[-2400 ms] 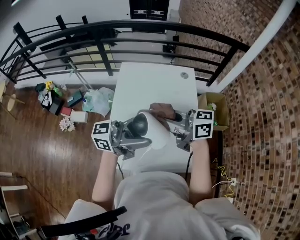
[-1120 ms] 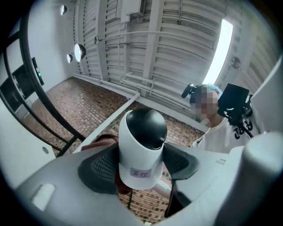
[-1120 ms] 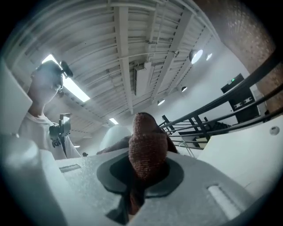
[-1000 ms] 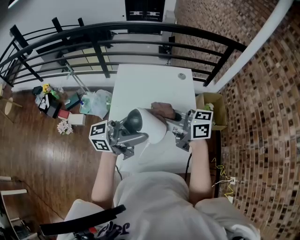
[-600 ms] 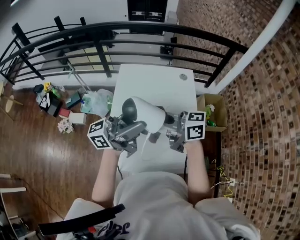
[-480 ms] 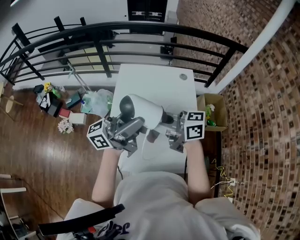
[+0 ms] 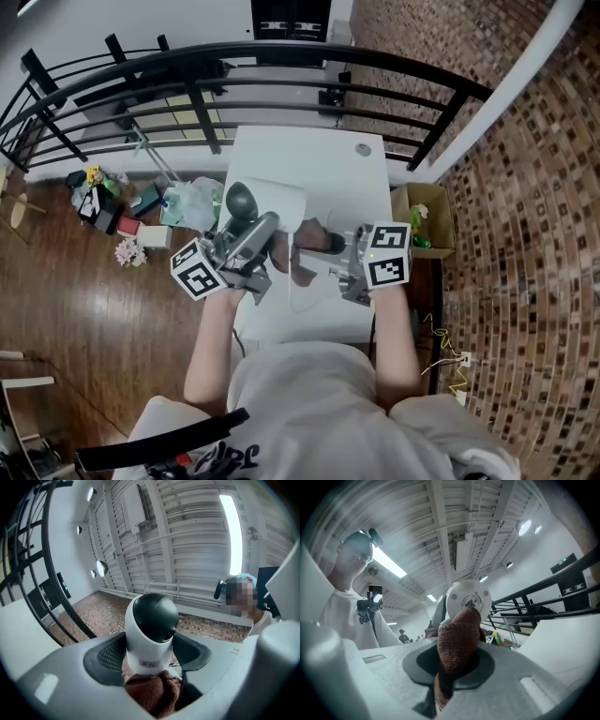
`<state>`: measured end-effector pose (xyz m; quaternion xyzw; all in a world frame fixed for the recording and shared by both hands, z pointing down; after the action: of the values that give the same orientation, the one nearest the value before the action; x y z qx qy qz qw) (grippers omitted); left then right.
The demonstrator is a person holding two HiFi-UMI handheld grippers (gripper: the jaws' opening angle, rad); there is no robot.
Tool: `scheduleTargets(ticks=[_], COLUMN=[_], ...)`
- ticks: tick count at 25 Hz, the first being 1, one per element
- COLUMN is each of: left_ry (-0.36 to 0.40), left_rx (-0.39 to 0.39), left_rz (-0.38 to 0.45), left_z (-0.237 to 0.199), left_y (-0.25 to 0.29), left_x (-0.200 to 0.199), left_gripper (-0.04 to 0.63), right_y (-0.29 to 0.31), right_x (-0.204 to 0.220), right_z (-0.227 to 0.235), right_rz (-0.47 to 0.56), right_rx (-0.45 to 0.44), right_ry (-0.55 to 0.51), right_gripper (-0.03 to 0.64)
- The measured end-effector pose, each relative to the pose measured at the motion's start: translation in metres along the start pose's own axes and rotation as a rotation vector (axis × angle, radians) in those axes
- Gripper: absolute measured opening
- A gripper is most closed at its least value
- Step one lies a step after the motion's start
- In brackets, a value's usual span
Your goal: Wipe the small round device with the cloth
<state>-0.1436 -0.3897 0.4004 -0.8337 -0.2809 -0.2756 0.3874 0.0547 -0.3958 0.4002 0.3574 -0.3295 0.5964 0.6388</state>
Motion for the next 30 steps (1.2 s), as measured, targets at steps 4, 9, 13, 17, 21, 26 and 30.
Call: scheduleTargets(ticks=[4,9,13,17,21,26,30], left_ry=[0.005,0.008,0.012,0.040,0.068,0.068,0.081], left_rx=[-0.012,-0.061,-0.120,-0.172,-0.157,-0.134,-0.129], left_rz=[-0.015,-0.029,-0.045,-0.084,-0.137,-0.180,-0.249], left_z=[0.001,-0.003,-0.008,-0.008,-0.001,0.006,0.010], left_y=[0.002,-0.004,-0.009,-0.004,0.001,-0.001,-0.006], left_x=[0.006,0.006,0.007,0.012,0.020,0.026,0.034], left_gripper=[0.334,0.334,0.334,0.333,0.333,0.333,0.333], right_y=[-0.013,-0.059,-0.068,-0.031,-0.003,-0.034,-0.053], right_x=[-0.003,-0.030,-0.053,-0.046,-0.030,-0.041,-0.035], right_z=[-0.003,-0.015,-0.043,-0.060,-0.057,-0.046,-0.023], right_rz=[-0.083,0.009,0.055,-0.036,-0.119,-0.033,0.004], right_rx=[0.095,0.214,0.165,0.035,0.041,0.204,0.375], right_ry=[-0.061,-0.139,-0.231,-0.259,-0.254,-0.246,-0.189], right_gripper=[0.029,0.029,0.029,0.029,0.029,0.029,0.028])
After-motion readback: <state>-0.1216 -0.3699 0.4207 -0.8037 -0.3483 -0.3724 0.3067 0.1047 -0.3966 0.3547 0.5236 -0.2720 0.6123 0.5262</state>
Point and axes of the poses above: the fingertips, and each gripper's own axes: y forward along the fingers, z to its right, x out of its underside, the point moved 10 cm from there along -y, backward along the fingers, and after that the axes turned 3 degrees about y, right-handed, at the moved point
